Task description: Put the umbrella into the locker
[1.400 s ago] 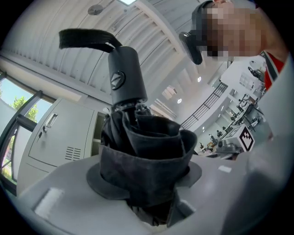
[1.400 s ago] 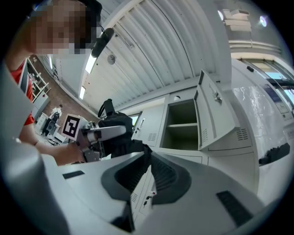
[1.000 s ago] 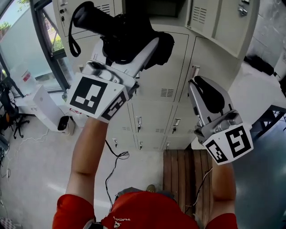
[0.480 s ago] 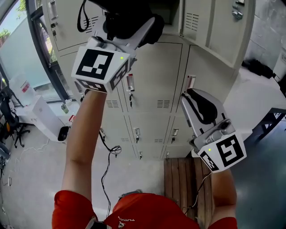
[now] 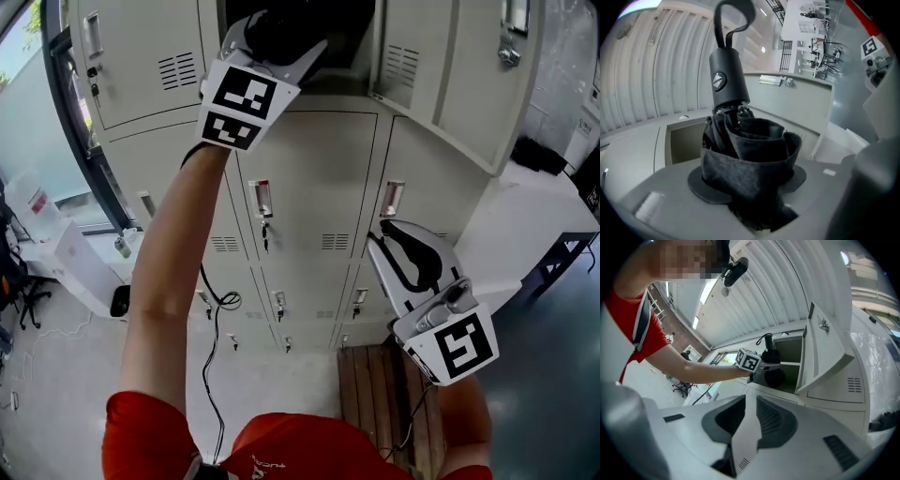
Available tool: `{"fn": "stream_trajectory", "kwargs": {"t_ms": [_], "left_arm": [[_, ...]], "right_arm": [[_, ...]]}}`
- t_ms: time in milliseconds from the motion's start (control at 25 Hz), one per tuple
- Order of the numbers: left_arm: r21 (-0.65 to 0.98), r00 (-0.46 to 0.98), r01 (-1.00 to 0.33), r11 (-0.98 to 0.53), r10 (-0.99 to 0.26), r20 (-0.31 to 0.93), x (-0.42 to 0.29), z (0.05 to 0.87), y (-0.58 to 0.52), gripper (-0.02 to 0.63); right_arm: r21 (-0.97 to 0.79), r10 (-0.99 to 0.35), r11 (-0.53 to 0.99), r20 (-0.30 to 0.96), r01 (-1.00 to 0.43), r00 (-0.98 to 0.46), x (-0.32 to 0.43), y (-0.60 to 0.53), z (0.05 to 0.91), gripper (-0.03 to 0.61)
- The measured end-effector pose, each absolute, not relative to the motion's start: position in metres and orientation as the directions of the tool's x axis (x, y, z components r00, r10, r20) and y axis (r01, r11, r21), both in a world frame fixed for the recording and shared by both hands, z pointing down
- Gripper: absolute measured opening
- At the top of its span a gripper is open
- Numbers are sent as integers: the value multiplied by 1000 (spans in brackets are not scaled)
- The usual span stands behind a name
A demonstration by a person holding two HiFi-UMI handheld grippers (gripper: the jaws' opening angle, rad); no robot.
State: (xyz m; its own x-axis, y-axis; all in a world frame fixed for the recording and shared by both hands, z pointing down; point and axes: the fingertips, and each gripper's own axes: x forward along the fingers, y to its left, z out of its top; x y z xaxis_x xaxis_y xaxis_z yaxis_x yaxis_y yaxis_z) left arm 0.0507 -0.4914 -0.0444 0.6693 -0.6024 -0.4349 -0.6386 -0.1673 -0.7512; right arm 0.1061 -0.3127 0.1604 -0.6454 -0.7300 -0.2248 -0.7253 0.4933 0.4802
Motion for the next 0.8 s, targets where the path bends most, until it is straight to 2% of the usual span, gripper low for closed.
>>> {"fn": "stream_trajectory", "kwargs": {"t_ms": [160, 400, 640, 800], "left_arm": [[-793, 652, -591, -147, -666, -363, 54, -36, -532, 239], [-792, 609, -579, -197, -750, -259, 52, -32, -580, 239], [-844, 532, -486, -224, -843, -82, 62, -20, -611, 239], [-902, 452, -332, -274, -886, 103, 62, 5, -632, 239]], "right_arm": [[466, -737, 492, -228, -736, -637, 106, -324, 165, 43], [443, -749, 483, -239, -756, -618, 106, -339, 170, 43], [432, -764, 467, -242, -772, -598, 106, -347, 174, 43], [415, -767, 462, -256, -784, -588, 110, -350, 172, 43]]}}
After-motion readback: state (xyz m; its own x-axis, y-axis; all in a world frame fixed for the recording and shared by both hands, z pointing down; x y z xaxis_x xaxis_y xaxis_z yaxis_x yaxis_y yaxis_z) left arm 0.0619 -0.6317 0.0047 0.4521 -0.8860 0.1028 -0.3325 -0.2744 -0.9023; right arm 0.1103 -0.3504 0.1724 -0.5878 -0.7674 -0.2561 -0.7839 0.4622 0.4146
